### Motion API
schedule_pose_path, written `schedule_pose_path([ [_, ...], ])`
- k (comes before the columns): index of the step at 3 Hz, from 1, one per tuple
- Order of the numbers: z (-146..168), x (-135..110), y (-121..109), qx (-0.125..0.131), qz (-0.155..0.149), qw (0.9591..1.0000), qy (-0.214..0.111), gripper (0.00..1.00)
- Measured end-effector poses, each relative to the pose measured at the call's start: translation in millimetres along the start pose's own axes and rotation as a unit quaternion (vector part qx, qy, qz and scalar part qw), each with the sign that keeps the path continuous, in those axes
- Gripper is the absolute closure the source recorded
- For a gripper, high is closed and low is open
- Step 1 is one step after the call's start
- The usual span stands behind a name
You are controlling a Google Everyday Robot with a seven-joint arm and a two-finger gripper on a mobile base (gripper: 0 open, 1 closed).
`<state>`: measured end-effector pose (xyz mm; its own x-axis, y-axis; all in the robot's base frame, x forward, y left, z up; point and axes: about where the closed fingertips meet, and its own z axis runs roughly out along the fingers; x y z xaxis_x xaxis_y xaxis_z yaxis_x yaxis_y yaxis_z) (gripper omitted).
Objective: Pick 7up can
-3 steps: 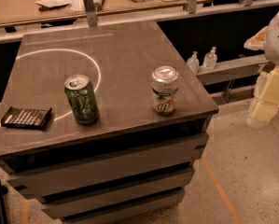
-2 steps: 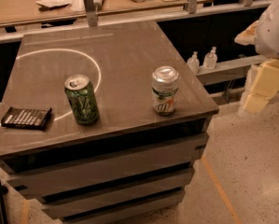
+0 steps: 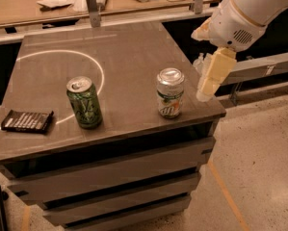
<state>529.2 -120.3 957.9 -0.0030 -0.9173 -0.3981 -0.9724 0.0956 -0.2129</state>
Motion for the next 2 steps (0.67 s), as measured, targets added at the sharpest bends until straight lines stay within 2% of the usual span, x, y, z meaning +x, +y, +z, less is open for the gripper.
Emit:
schedule_pose_path([
  [1, 24.2, -27.3, 2.3, -0.027, -0.015, 0.9988, -0.039, 0.0],
  [2, 31.3, -34.4, 19.9, -0.054, -0.028, 0.9972, -0.043, 0.0],
])
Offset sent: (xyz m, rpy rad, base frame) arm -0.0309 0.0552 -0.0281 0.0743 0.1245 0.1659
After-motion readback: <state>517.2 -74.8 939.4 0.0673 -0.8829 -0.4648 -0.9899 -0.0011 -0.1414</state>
